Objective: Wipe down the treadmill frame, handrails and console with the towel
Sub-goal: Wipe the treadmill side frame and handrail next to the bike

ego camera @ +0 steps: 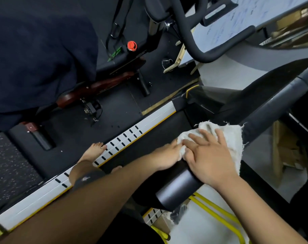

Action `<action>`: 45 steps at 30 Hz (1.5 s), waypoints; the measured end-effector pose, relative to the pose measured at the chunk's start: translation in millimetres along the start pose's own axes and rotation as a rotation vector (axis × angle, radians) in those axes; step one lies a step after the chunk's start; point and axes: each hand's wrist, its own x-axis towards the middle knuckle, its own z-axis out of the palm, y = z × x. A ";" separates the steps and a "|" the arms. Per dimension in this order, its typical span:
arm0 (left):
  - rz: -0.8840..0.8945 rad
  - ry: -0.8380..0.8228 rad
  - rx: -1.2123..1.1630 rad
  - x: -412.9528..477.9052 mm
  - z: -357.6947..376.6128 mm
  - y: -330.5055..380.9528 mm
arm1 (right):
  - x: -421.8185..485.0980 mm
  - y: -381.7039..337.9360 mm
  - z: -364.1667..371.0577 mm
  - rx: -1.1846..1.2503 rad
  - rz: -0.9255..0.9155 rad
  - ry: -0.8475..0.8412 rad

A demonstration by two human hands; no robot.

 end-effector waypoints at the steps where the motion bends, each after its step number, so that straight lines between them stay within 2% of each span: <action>1: 0.016 0.014 0.073 -7.7 1.2 -2.6 | -12.7 0.1 -1.6 0.049 -0.001 0.015; 6: 0.198 0.080 0.335 -75.2 22.3 4.7 | -88.7 24.3 16.2 0.379 -0.169 0.090; 8: 0.239 0.107 0.333 -68.2 27.9 10.9 | -97.0 42.6 26.9 0.459 -0.173 0.135; 12: 0.218 0.012 0.163 -12.5 5.2 22.5 | -63.6 32.5 33.7 0.436 -0.017 0.205; 15: 0.087 -0.004 -0.041 3.1 -6.3 24.8 | -43.5 3.6 29.8 0.418 0.175 0.269; 18: 0.129 0.015 0.178 -16.3 -2.8 28.6 | -55.0 -22.0 37.0 0.409 0.299 0.301; 20: 0.169 0.030 0.270 -31.5 -0.2 30.2 | -73.6 -34.2 47.6 0.453 0.284 0.329; 23: 0.275 0.071 0.340 -52.2 11.7 29.8 | -102.5 -37.0 66.2 0.695 0.251 0.374; 26: 0.260 0.114 0.451 -56.1 20.6 38.4 | -106.9 -36.5 74.7 0.914 0.274 0.427; 33: 0.310 0.100 0.530 -6.3 10.9 77.2 | -66.0 -43.7 65.6 1.130 0.487 0.750; 38: 0.389 0.161 0.481 -18.0 21.3 53.6 | -70.0 -63.4 73.6 1.351 0.550 0.794; 41: 0.443 0.197 0.552 -39.3 28.8 38.2 | -86.2 -78.4 75.2 1.567 0.571 0.760; 43: 0.469 0.218 0.680 -39.7 31.4 46.3 | -89.8 -69.3 71.3 1.901 0.631 0.715; 45: 0.482 0.241 0.924 -24.0 32.7 67.4 | -79.6 -47.6 68.2 2.264 0.712 0.681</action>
